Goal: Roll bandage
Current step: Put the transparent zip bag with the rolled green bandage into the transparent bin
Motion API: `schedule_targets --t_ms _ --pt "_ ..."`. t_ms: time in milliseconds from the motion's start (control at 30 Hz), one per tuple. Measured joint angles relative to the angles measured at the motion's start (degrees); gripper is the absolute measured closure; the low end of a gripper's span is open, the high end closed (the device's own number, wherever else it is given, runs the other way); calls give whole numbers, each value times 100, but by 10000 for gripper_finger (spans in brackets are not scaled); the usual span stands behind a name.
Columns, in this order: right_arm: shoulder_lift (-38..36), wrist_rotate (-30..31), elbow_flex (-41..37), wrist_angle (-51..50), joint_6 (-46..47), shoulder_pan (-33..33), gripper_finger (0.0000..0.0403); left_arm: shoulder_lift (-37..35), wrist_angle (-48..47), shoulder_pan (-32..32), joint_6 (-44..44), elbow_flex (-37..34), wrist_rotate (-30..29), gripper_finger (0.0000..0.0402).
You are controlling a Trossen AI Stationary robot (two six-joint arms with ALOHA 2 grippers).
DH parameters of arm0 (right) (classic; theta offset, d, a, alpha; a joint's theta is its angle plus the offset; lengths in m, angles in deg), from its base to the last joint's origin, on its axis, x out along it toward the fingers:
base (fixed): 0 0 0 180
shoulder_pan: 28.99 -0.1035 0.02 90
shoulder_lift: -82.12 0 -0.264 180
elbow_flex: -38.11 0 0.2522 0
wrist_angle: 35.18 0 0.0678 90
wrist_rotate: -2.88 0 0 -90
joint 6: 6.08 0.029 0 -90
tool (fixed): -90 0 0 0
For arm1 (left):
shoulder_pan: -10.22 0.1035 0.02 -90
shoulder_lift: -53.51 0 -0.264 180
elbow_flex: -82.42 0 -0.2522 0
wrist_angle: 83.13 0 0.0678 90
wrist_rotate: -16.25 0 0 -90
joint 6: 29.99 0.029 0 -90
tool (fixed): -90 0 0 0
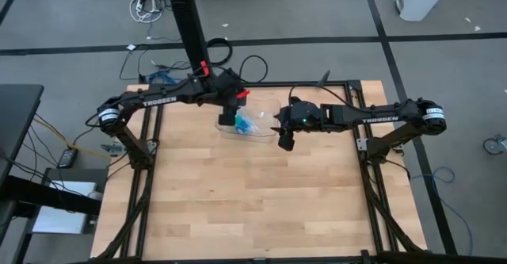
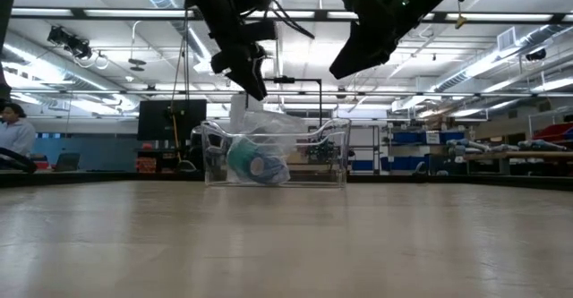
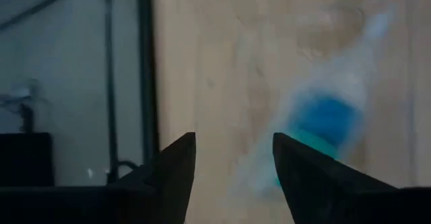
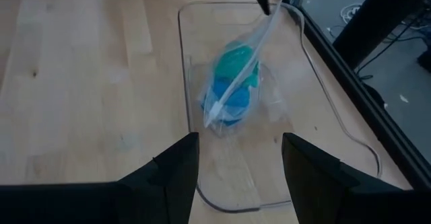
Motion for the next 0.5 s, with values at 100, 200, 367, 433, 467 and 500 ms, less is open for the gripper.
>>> schedule_targets --t_ms 100,200,367,433,467,500 --pt "0 0 -2 43 -2 4 204 -1 -596 -15 -3 12 173 204" --pt "0 0 -2 91 -6 17 204 4 -1035 -22 35 12 638 213" --pt "0 2 -2 204 -7 43 204 70 -839 -57 200 14 532 234" --pt "0 0 -2 250 -7 42 204 159 -649 -57 287 14 362 242" --pt "0 -2 -2 262 -9 42 204 251 -529 -59 319 14 304 246" --pt "0 -4 -2 272 -9 42 204 318 -412 -59 329 14 269 250"
